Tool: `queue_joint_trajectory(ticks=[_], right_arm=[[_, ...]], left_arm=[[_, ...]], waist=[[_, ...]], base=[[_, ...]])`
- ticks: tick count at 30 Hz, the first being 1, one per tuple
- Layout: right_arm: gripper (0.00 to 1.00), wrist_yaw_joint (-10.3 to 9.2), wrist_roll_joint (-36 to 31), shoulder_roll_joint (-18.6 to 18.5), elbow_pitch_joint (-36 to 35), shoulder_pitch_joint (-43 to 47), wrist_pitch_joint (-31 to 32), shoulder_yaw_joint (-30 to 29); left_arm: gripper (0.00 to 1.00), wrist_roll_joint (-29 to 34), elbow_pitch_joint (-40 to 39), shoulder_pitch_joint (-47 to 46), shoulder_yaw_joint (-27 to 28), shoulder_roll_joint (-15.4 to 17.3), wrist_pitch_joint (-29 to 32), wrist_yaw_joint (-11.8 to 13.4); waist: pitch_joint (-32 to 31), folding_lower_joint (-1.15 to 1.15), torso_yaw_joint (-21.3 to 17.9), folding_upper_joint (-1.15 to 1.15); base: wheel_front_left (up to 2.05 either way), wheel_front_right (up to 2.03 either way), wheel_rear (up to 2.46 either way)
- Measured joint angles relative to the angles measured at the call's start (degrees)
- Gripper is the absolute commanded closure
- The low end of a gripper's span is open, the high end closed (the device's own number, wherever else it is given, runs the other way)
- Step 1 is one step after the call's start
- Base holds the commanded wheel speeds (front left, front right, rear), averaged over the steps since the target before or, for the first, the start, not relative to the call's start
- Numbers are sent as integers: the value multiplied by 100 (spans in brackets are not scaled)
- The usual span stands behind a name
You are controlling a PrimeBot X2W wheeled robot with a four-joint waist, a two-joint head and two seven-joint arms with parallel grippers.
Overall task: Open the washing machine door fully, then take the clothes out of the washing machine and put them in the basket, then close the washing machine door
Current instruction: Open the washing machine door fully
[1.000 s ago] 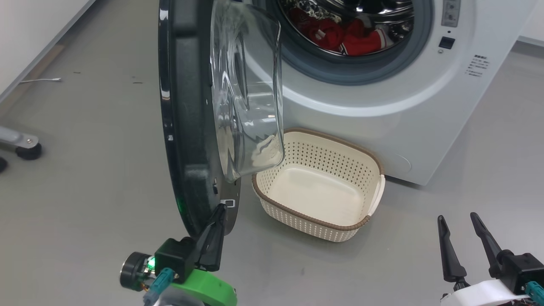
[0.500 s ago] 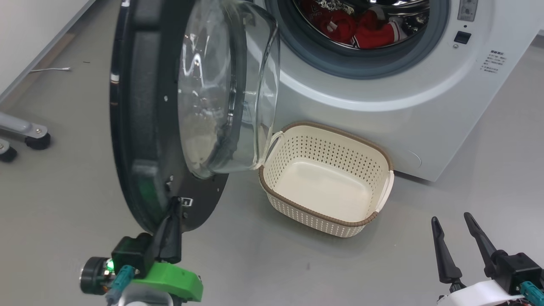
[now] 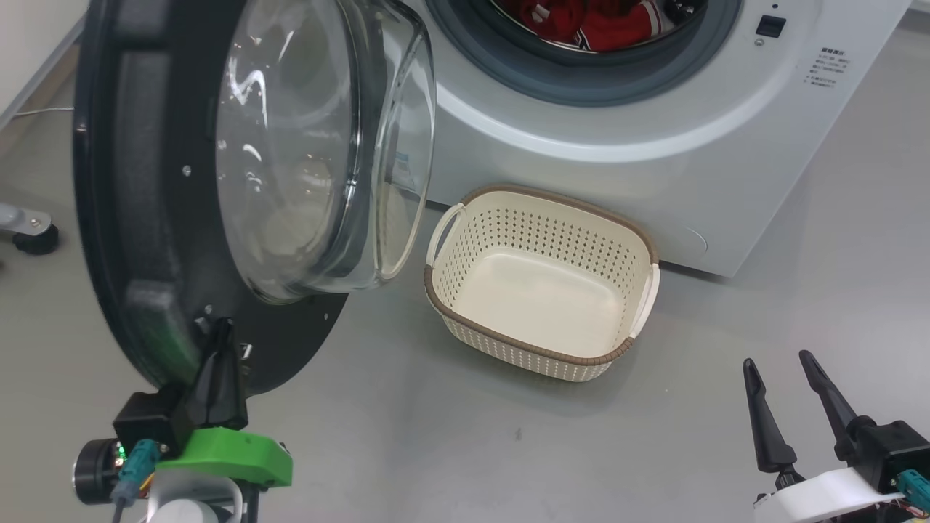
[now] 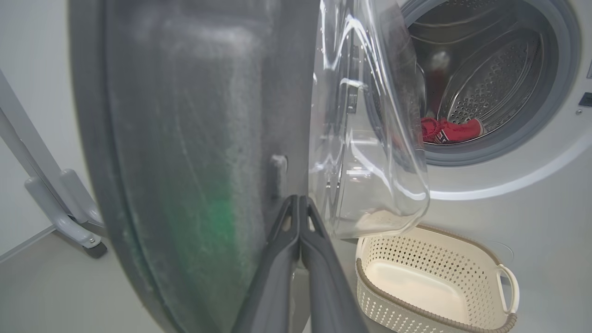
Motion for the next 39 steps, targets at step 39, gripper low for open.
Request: queue_joint_trajectory(ticks=[39], right_arm=[[0,123,21,-355,-177,-345,0,-286]], left_arm=[[100,76,1252,-1472,2429,-107,-181,0]], waist=[[804,0,-242,0]], base=[[0,0,0]])
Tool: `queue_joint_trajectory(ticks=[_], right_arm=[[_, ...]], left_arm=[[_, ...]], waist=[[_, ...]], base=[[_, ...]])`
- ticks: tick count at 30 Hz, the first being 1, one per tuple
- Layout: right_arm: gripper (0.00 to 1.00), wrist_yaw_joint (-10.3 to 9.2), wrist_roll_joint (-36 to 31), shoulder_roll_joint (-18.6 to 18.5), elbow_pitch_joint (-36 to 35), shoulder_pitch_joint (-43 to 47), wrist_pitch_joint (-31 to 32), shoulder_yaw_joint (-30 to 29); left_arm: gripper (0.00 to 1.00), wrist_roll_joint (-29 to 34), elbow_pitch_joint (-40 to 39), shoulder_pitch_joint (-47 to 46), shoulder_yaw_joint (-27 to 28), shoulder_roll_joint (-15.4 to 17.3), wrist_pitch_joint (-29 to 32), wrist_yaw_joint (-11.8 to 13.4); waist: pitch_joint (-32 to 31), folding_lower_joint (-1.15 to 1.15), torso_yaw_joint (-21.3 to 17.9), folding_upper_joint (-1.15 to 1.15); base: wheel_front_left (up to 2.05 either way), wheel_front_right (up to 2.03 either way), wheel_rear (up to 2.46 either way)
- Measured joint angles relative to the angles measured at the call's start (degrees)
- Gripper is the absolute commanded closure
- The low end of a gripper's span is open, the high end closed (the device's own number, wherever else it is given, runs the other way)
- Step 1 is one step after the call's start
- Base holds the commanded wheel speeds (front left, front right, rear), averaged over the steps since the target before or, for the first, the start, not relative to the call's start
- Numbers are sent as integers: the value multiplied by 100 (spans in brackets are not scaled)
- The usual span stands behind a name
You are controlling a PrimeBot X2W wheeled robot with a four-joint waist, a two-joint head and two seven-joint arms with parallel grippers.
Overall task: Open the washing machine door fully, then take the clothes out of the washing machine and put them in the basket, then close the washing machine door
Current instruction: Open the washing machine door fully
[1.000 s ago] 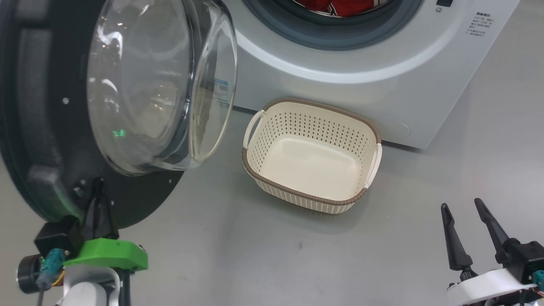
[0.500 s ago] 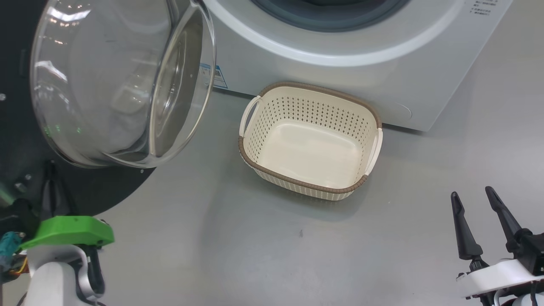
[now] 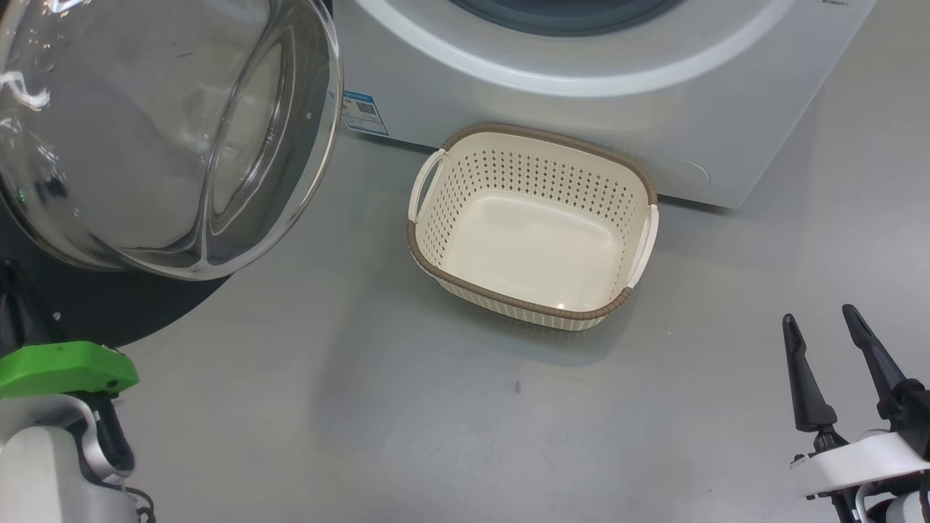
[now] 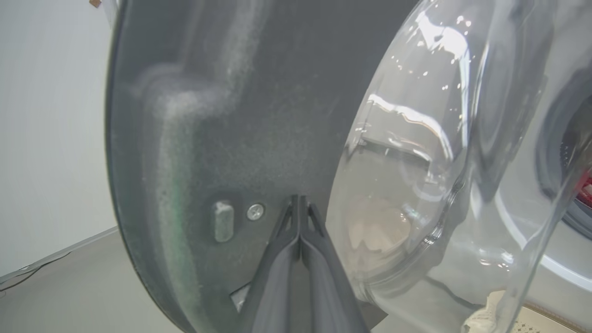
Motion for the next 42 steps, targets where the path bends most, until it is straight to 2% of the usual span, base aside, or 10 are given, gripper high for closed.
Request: queue_joint_trajectory(ticks=[10,19,28,33,42], right_arm=[[0,4,1,-1,4,-40,0,0],[0,47,1,1,22,-104,0,5],[0,52,1,56,134,-143,0,35],[0,53,1,130,199,-142,0,71],[0,53,1,280,335,-136,0,142]], left_arm=[[100,49,370,-320,259,214,-23,1],[100,142,486,-365,279,159,-80,1],[100,159,253,-82,176,40,-142,2],[100,280,-210,362,-7,24,-142,-10],[100,531,-820,1238,-811,18,-142,-260]], waist=[[24,0,-18,0],[13,0,-65,0],[-141,0,-112,0],[-271,0,-143,0],[-539,0,-215,0]], base=[[0,0,0],[0,0,0],[0,0,0],[0,0,0],[0,0,0]])
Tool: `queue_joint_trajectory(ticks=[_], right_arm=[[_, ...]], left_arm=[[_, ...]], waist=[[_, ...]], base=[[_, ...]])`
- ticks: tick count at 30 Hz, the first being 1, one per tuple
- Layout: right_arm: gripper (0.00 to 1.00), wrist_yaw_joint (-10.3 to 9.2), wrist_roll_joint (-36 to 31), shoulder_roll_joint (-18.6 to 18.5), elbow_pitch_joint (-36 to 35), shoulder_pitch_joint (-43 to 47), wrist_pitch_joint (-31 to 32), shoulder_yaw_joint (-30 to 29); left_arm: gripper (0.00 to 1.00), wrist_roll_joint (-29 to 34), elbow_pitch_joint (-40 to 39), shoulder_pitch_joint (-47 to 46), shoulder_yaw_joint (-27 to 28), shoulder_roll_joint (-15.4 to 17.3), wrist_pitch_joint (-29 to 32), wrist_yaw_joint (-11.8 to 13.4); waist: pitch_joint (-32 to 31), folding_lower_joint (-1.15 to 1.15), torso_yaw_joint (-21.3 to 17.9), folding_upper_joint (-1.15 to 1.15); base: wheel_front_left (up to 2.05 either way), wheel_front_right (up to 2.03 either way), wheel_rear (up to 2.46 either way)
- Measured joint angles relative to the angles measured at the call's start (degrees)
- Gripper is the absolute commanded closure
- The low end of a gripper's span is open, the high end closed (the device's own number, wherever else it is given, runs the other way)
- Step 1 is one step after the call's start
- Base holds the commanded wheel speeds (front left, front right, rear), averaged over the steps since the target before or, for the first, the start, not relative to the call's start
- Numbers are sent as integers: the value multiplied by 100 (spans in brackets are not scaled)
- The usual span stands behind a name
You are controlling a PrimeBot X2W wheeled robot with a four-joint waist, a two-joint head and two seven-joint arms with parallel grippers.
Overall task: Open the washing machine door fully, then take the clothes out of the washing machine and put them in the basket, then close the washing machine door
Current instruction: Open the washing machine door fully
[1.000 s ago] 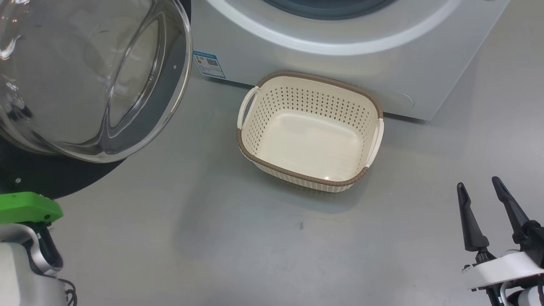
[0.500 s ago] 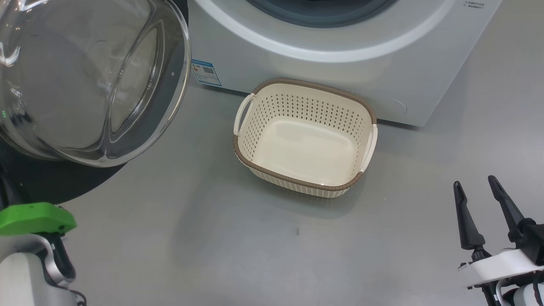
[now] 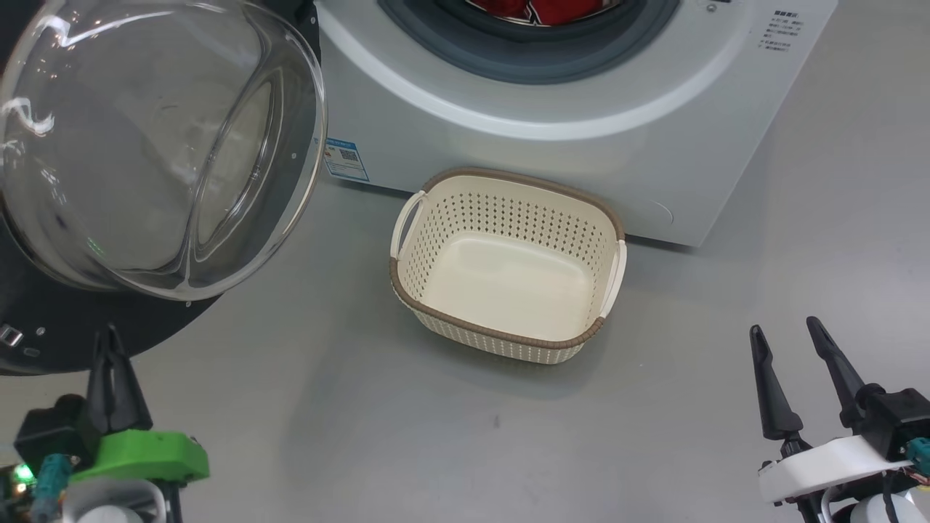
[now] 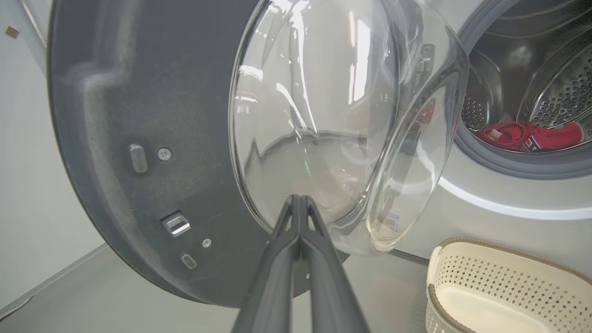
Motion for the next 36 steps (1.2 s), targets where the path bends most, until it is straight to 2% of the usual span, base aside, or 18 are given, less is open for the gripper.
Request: queue_joint_trajectory(ticks=[8,14,15,18,20,24,36], right_arm=[[0,0,-5,172,70,32,0,107],[0,0,-38,290,3,43,0,177],[0,0,-56,302,-20,43,0,192],[0,1,-86,341,-88,43,0,225],[0,1,-103,353,-116,43,0,233],[0,1,-104,377,-148,43,0,234],[0,-1,-107,446,-256,55,0,202]], left_arm=[[100,-359,-254,576,-1015,27,1,-99],[98,-381,-508,765,-1524,51,1,-100],[84,-381,-532,771,-1582,56,0,-100],[64,-380,-584,793,-1731,74,0,-98],[37,-369,-591,815,-1793,76,0,-91],[2,-347,-630,826,-1823,81,0,-32],[0,-339,-675,881,-1884,100,1,96]], waist=[[-265,0,-158,0],[-405,0,-372,0],[-424,0,-416,0],[-470,0,-553,0],[-498,0,-653,0],[-548,0,-864,0],[-666,0,-1504,0]], base=[[0,0,0],[0,0,0],[0,0,0],[0,0,0],[0,0,0],[0,0,0],[0,0,0]])
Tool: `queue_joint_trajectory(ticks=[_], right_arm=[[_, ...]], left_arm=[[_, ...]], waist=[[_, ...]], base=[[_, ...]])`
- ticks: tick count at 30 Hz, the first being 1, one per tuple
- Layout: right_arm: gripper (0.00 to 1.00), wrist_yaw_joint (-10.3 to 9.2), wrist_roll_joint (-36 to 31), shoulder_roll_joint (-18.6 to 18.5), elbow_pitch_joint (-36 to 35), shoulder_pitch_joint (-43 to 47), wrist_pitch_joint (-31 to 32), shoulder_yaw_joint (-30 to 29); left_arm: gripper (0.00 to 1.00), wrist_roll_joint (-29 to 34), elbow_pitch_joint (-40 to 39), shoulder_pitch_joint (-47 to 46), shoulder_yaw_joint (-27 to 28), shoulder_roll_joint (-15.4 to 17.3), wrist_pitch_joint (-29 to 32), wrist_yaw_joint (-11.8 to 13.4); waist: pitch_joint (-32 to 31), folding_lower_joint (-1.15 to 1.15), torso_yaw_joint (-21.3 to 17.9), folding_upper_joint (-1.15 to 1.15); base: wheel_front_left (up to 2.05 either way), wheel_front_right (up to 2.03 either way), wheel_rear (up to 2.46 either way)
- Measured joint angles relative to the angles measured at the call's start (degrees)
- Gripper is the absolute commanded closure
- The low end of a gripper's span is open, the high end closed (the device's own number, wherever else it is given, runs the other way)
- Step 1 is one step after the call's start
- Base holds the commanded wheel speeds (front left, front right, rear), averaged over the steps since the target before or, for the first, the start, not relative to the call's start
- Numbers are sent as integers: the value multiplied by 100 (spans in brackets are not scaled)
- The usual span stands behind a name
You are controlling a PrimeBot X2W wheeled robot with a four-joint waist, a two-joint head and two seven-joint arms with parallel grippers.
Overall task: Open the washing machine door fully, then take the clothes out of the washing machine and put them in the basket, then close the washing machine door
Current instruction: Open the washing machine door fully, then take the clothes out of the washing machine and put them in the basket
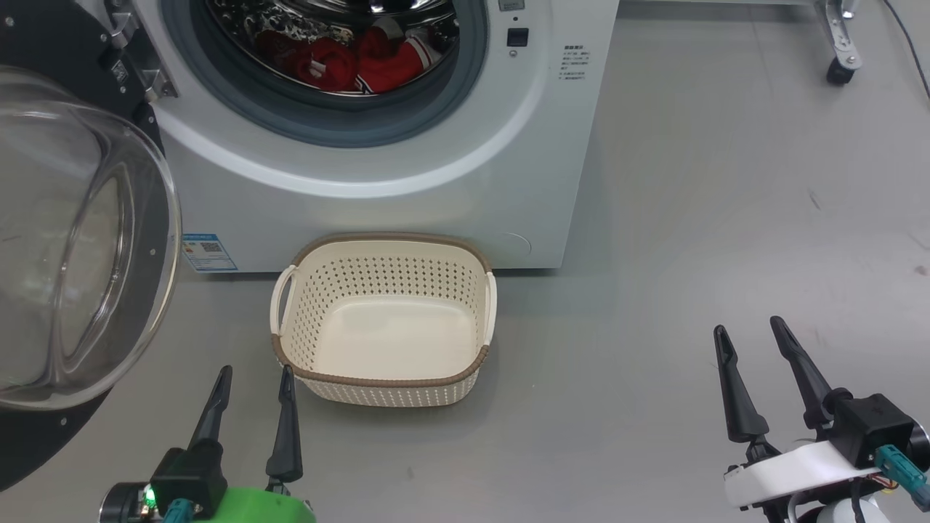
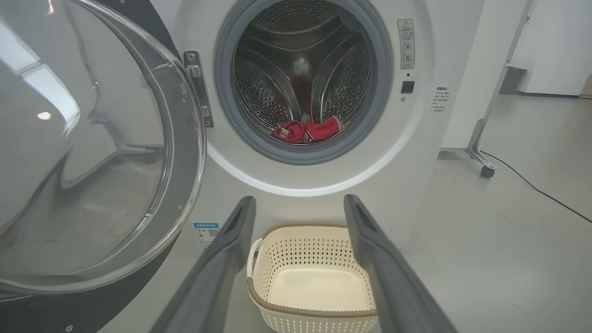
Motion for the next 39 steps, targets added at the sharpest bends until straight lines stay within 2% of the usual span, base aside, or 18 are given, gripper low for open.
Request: queue_joint_trajectory(ticks=[9,39], right_arm=[[0,-11,-40,15,-87,179,0,-129],[0,-11,-58,104,-124,292,0,-200]], left_arm=[[0,5,0,38,-82,10,-1,60],[0,107,127,38,-221,19,0,116]], waist=[[-57,0,-254,0],[-202,0,-188,0]], base=[[0,0,0],[1,-1,0]])
